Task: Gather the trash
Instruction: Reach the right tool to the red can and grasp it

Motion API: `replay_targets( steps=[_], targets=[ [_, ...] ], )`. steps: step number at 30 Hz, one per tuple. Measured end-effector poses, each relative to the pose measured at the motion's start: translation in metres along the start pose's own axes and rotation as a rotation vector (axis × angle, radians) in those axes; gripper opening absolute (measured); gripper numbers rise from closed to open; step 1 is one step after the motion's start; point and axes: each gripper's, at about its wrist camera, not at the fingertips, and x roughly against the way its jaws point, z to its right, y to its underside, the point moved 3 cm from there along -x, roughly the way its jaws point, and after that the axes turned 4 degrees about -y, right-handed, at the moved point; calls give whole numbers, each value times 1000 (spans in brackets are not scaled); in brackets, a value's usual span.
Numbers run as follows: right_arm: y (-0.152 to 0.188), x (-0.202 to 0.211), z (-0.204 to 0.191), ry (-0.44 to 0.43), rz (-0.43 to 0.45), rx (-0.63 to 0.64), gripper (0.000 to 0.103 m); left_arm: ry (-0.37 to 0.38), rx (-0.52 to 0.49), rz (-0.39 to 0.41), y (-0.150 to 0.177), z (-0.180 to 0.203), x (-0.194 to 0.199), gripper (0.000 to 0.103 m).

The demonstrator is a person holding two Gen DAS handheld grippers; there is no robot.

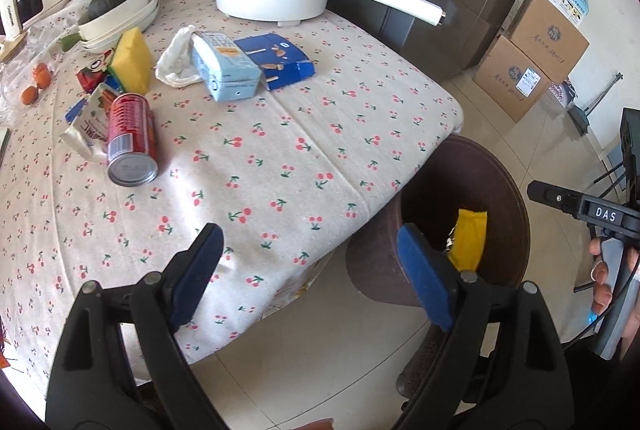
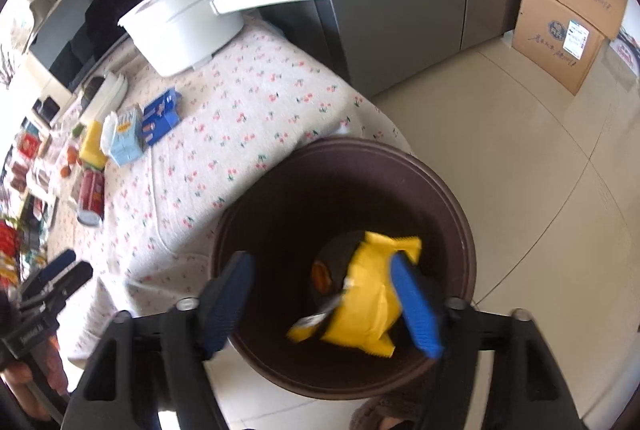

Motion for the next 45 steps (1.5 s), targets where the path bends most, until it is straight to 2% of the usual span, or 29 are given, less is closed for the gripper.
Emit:
replay_targets(
  steps=[18, 23, 28, 32, 39, 45],
  targets=[
    [-18, -15, -103, -70, -11, 106, 82, -106, 218, -8, 10, -122, 29, 89],
    [-22, -24, -134, -75, -12, 137, 83, -151, 305, -14, 12, -165, 34, 89],
    [-26, -39, -170, -94, -22, 166, 83, -206, 409, -65, 14, -206, 32, 89],
    [-30, -58, -205, -117, -34, 186, 84, -201, 495, -72, 14, -231, 34, 89],
    [-26, -102, -277, -153, -89, 254, 84, -255, 487, -87, 17, -256, 31, 89],
    [-22, -144, -332, -186, -128, 314, 84, -265, 515, -106, 26, -275, 30, 89]
  ],
)
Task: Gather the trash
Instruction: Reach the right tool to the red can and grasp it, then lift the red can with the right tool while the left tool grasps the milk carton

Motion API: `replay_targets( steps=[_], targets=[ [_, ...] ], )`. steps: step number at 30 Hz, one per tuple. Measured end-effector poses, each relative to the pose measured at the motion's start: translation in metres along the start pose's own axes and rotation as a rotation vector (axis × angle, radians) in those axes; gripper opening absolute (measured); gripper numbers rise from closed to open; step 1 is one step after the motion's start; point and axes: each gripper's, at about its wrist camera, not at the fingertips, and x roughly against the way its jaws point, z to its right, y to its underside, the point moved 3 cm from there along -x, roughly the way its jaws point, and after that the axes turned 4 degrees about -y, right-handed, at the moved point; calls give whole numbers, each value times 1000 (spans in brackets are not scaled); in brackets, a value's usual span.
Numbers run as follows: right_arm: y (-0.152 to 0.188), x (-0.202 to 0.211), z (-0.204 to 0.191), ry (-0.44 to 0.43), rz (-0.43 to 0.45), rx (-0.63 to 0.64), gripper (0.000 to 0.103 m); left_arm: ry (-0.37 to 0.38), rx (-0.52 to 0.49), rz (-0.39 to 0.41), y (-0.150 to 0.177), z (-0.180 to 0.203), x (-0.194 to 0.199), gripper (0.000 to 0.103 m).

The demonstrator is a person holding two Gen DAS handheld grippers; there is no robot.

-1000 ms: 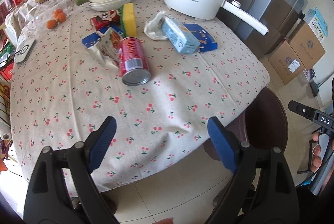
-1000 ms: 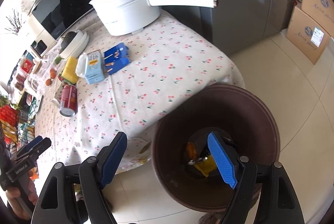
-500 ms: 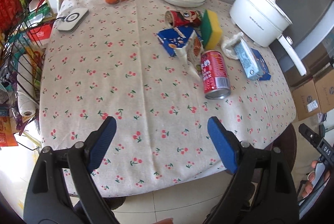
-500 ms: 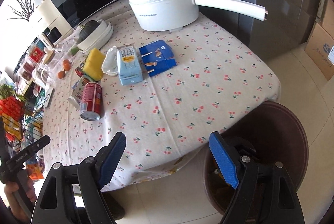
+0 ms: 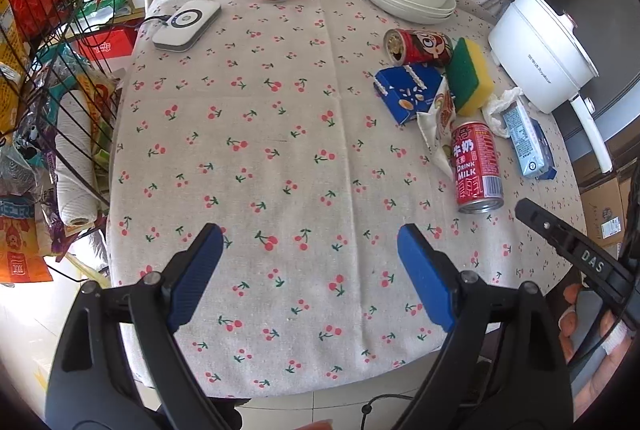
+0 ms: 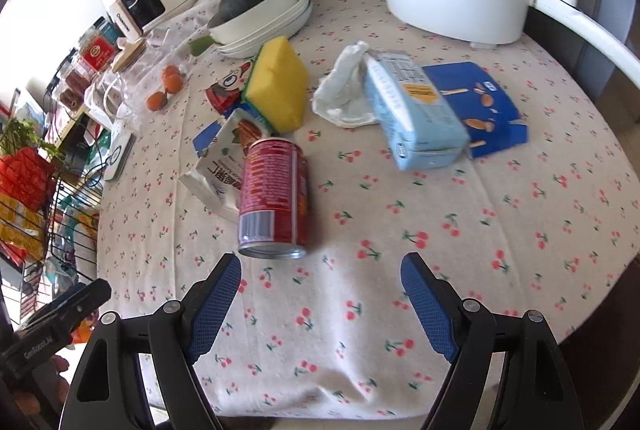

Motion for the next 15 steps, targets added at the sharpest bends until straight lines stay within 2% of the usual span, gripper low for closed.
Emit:
replay_targets(
  steps=[6, 8, 12, 15],
  targets=[
    [-4, -48, -28, -3, -61, 49, 82, 0, 11, 3, -1, -10, 1, 89],
    [-5, -57, -33, 7, -64, 65, 77, -6, 1, 8, -2, -9, 1, 89],
    [-5, -66, -35, 14, -69, 97, 56, -13, -13, 7, -1, -8, 1, 89],
    [-5, -66, -34, 15, -67, 113, 54, -16, -16, 1, -1, -6, -1, 89]
  ],
)
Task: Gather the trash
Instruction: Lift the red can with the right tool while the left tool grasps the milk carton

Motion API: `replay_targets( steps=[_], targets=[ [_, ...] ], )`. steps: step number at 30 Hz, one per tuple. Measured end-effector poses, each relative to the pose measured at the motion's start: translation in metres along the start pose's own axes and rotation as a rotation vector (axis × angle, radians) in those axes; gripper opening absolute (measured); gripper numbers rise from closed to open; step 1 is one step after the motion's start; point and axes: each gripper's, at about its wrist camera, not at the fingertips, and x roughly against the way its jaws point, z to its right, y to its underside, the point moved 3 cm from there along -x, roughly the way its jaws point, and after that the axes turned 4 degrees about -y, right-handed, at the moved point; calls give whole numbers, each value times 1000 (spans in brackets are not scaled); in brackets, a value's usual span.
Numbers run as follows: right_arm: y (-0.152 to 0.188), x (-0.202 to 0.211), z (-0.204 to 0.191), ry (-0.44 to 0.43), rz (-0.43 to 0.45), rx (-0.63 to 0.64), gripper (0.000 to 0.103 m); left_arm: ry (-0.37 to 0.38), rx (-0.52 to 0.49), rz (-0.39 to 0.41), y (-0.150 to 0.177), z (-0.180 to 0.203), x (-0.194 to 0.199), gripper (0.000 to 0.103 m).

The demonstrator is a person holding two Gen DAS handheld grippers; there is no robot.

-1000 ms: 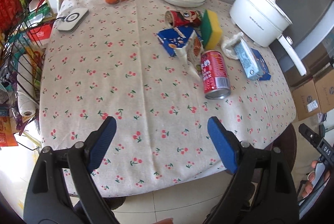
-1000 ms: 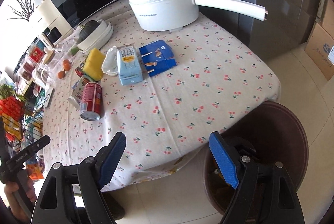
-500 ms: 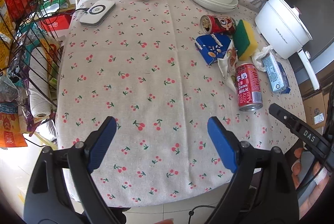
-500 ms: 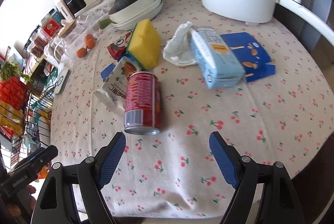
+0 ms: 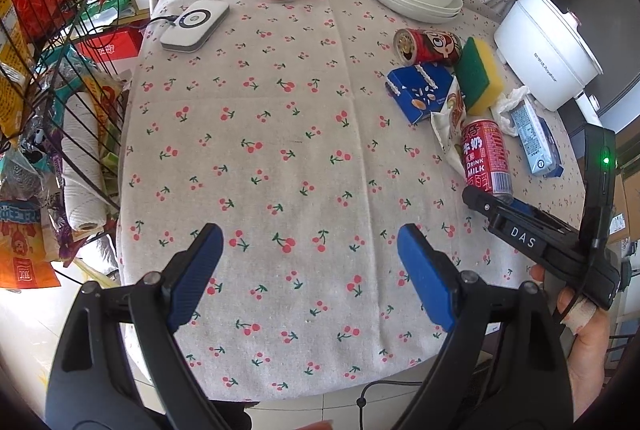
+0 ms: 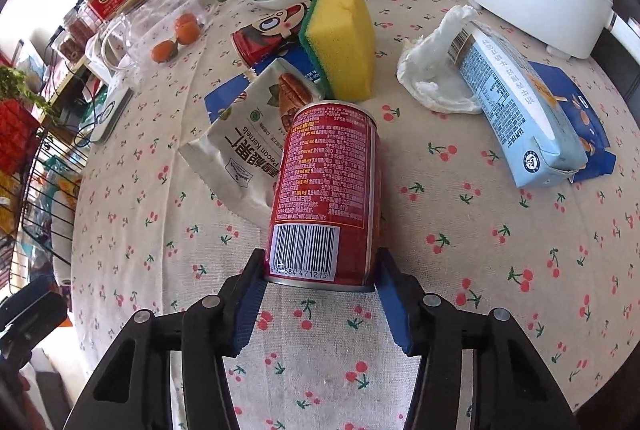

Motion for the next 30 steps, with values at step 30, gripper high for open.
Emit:
replay_targets(
  steps=[30],
  targets=[
    [38, 175, 135, 54, 202, -116, 54, 163, -144, 38, -5, 163, -7, 89]
  ],
)
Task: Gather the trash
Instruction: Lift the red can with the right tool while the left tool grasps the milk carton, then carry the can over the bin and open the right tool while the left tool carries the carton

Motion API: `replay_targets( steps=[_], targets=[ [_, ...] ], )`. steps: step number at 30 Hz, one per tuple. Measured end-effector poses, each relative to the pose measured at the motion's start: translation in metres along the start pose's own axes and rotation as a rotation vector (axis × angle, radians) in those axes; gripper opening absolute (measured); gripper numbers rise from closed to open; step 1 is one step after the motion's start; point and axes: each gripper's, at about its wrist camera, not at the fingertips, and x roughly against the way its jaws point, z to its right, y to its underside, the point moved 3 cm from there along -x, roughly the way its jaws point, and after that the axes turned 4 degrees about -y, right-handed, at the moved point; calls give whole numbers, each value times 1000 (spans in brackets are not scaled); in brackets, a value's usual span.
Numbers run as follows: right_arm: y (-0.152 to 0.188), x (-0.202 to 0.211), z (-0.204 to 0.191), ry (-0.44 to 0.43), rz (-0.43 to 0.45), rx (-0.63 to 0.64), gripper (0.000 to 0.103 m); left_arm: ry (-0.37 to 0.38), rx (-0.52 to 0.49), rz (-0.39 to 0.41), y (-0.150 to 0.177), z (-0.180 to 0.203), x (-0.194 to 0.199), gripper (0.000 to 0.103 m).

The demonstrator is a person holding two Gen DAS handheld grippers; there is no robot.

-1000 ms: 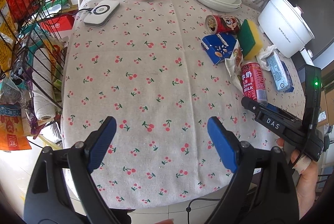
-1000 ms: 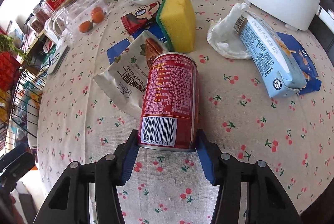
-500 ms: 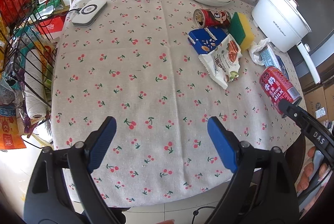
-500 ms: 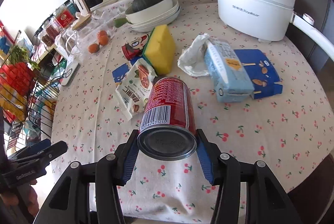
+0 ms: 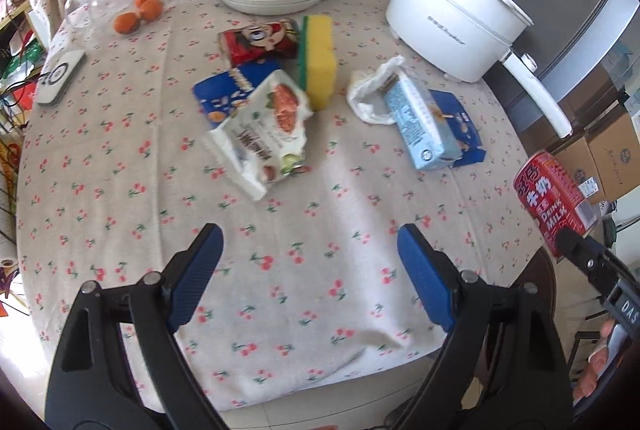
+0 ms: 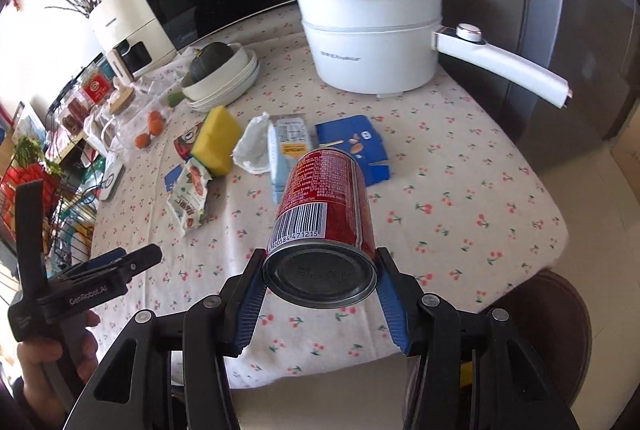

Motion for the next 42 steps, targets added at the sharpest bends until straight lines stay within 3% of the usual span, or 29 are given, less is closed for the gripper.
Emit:
replay_targets(
  steps=[6, 9, 16, 20, 25, 35, 42],
  targets=[
    [5, 0, 46, 50, -27, -60, 54, 39, 27, -10, -21, 64, -38, 82],
    [6, 2, 65, 49, -30, -98, 54, -4, 8, -10, -34, 91, -55, 75],
    [6, 10, 94, 45, -32, -137, 54, -95, -20, -33, -54, 118, -87, 71],
    [6, 12, 102, 46, -34, -157, 54, -129, -22, -75, -51, 113, -99, 55],
    [6, 13, 99, 46, -29, -147, 54, -99, 0, -43, -42, 96, -81, 55],
    [9, 17, 80, 48, -9, -119, 54, -33, -29, 47, -10, 48, -9, 55],
    [19, 29, 70, 38, 7, -108, 54, 5, -62, 51, 12, 28, 15, 55]
  ],
)
